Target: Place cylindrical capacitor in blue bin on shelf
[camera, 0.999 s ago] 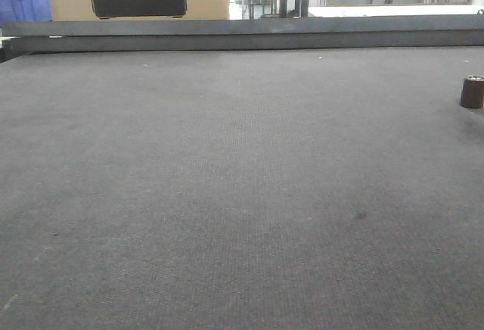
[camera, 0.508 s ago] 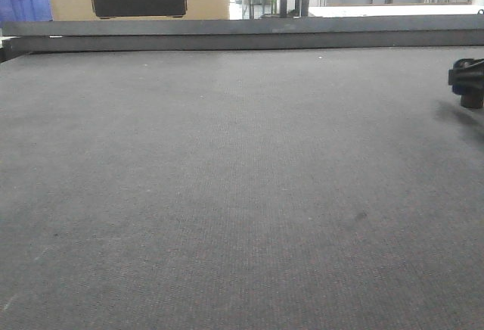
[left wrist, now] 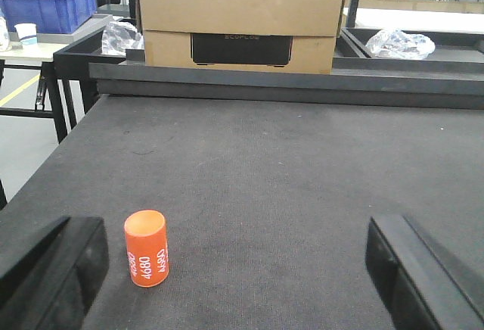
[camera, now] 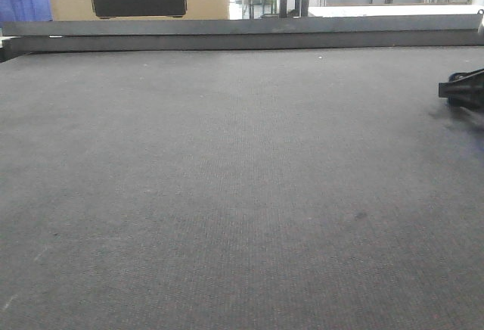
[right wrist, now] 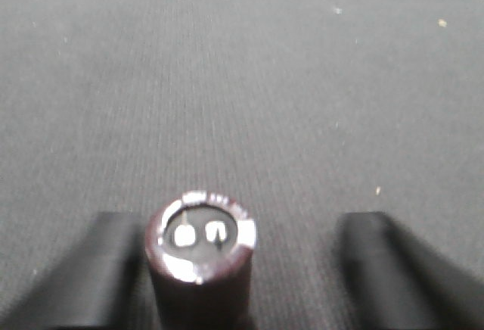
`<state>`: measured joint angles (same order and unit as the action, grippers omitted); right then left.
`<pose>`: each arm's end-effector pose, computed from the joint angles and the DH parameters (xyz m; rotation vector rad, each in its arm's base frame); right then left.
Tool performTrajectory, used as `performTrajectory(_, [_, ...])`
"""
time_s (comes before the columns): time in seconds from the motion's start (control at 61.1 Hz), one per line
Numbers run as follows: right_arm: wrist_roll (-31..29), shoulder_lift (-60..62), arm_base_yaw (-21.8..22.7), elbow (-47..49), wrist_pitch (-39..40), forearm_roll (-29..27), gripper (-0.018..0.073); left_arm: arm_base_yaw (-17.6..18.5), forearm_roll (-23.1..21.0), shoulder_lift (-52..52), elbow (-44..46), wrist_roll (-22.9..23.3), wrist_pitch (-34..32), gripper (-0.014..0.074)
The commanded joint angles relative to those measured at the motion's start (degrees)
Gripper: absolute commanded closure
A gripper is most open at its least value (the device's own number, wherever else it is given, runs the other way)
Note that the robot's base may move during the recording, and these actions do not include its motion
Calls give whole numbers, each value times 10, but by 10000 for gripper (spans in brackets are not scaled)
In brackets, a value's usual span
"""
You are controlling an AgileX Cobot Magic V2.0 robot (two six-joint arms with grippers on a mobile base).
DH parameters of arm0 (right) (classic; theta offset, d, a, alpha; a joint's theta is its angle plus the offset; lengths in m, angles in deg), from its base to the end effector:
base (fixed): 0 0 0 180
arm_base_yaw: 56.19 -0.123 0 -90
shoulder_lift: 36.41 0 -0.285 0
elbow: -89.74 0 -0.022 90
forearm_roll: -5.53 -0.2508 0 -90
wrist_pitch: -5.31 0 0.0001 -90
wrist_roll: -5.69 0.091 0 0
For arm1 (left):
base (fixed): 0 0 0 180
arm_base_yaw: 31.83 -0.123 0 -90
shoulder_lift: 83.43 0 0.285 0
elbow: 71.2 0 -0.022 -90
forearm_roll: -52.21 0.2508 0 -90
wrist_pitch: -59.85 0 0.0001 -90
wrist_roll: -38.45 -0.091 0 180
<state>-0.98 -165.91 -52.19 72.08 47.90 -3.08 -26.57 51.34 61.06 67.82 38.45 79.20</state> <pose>0.4216 -0.0387 0.1208 0.1304 1.8272 -0.1458 0.0968 -0.0094 0.3592 0.0686 1.6720 -0.0843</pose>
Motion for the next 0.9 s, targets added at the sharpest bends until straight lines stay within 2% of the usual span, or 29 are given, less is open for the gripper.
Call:
performTrajectory(0.0, [-2,3,4,4,19,4,322,3,0,-1,0,0,-5,-5])
performTrajectory(0.147, [-2,3,4,4,13,4,489,3,-4,-1,0,0,-5,-5])
performTrajectory(0.278, [-2,21,4,4,7,4,556,3,-15,-1,0,0,-4,-5])
performTrajectory(0.377, [-2,62,4,4,-29,4,599,3,-27,-1,0,0,3,-5])
performTrajectory(0.59, [-2,190,4,4,-147,4,640,3,-34,-1,-2,0,35,-5])
performTrajectory(0.688, [-2,261,-1,4,-210,4,640,3,-16,-1,-20,0,34,-5])
performTrajectory(0.77, [-2,315,-7,3,-259,4,640,3,-11,-6,-51,0,14,-5])
performTrajectory(0.884, [-2,386,-20,3,-328,4,640,3,-11,-28,-105,0,-49,-5])
